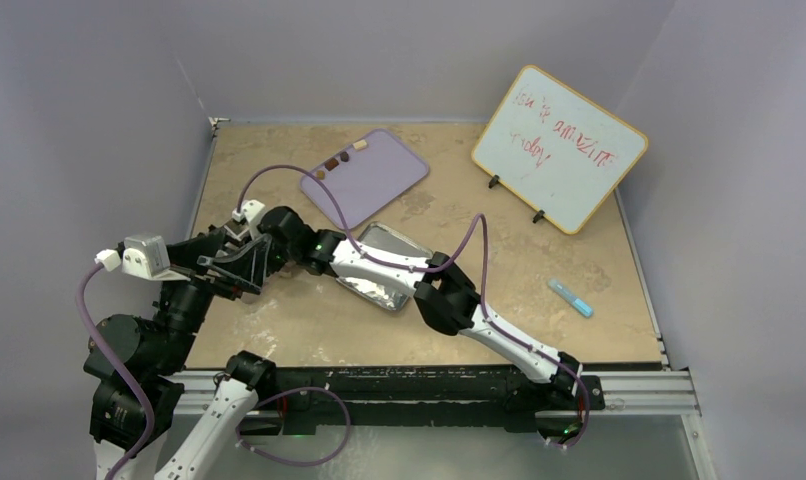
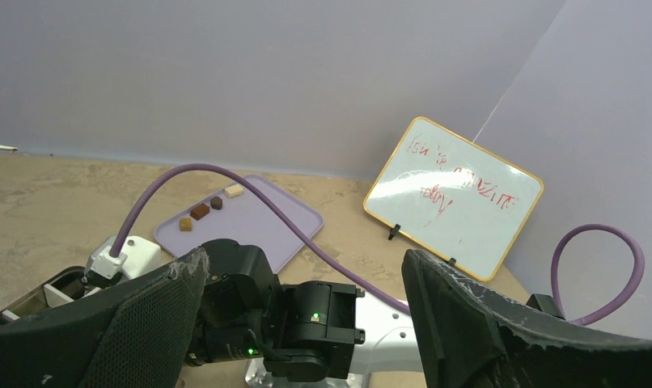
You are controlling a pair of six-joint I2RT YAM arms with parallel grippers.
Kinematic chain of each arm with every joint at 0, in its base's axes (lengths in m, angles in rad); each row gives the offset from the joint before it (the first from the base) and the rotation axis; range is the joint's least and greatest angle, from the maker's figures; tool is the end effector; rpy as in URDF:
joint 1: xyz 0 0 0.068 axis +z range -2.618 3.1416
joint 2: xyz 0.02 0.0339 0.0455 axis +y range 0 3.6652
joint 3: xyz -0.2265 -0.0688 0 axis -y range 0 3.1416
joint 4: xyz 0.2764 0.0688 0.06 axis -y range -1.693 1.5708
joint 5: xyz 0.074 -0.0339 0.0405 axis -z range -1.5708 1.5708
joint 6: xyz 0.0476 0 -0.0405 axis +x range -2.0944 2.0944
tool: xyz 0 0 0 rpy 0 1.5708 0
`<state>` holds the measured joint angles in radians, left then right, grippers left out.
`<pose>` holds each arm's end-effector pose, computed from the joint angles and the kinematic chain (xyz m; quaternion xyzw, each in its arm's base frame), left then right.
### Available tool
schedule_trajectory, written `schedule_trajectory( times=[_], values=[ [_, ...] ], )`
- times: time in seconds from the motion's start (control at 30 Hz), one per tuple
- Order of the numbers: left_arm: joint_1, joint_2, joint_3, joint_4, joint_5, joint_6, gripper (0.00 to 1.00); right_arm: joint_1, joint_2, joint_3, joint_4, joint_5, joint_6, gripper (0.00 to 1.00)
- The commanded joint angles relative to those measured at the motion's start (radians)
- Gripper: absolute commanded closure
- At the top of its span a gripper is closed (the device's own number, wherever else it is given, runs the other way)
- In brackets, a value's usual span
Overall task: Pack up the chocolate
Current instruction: Place the fake chocolate in the packing box.
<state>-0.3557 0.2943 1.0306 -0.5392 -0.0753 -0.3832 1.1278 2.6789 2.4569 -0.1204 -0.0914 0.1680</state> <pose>0.0827 -0.0269 0.4331 -0.0378 0.6332 -0.2568 0.7292 0.2618 0.5619 0.1715 -0.4003 0.7120 0.3772 0.4365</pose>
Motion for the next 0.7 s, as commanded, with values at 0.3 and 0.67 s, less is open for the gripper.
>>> schedule_trajectory(
  times=[0.3, 0.67],
  values=[
    [0.004, 0.019, -0.028, 0.022, 0.001, -0.009, 0.12, -0.030, -0.402, -0.418, 0.268, 0.042, -0.068, 0.67],
    [0.005, 0.077, -0.144, 0.015, 0.120, -0.030, 0.11, -0.160, -0.774, -0.848, 0.246, 0.088, -0.035, 0.67]
  ],
)
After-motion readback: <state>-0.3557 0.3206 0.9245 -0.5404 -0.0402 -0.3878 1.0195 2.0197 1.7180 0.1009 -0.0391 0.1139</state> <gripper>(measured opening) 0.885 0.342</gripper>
